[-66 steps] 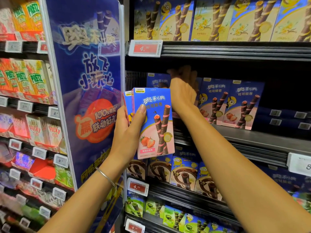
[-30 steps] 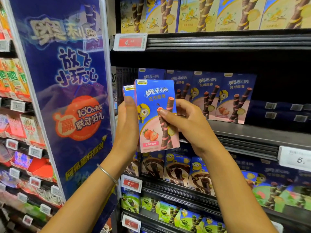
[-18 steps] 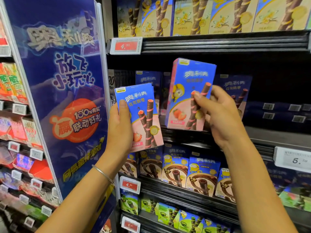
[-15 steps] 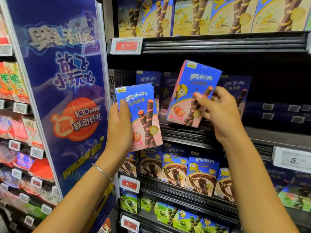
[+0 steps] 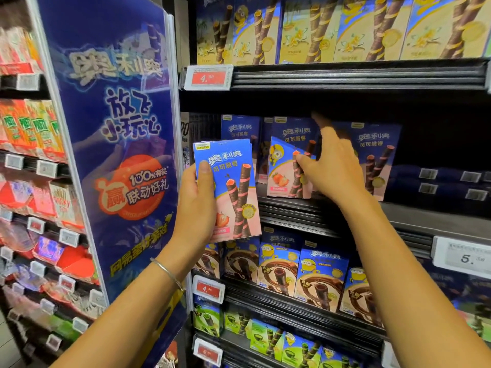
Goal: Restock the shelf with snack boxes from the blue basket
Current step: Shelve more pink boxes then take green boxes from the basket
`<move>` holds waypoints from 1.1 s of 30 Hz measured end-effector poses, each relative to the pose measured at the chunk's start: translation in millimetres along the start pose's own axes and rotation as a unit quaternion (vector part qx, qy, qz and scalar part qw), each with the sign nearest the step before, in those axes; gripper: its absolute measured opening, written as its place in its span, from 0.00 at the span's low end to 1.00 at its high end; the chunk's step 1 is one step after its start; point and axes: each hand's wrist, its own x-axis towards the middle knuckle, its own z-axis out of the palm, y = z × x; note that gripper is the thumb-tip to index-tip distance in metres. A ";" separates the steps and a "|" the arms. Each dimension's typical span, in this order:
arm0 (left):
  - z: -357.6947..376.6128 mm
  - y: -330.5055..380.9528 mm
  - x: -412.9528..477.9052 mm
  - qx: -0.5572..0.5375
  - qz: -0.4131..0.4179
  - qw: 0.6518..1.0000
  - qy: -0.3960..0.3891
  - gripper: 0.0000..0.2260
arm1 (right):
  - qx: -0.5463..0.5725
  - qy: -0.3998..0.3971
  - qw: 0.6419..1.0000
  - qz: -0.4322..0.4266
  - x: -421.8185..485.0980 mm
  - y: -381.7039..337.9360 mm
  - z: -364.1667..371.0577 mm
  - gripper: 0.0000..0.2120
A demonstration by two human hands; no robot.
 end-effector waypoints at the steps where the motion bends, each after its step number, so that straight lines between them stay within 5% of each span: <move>1: 0.3 0.7 -0.2 0.001 0.000 1.000 -0.002 0.15 | -0.004 -0.004 1.000 0.001 1.7 -0.5 -0.8 0.32; 15: 5.4 -0.2 5.2 0.002 -0.012 1.000 -0.014 0.16 | -0.037 0.069 0.997 -0.005 17.8 -7.9 38.1 0.18; 30: -1.0 -4.2 11.7 -0.023 -0.012 0.999 -0.026 0.18 | -0.050 0.084 0.995 0.000 22.5 -10.4 51.5 0.17; 33: -0.7 -5.4 12.7 -0.031 -0.020 0.999 -0.030 0.16 | -0.037 0.071 0.997 -0.004 19.1 -10.6 47.6 0.23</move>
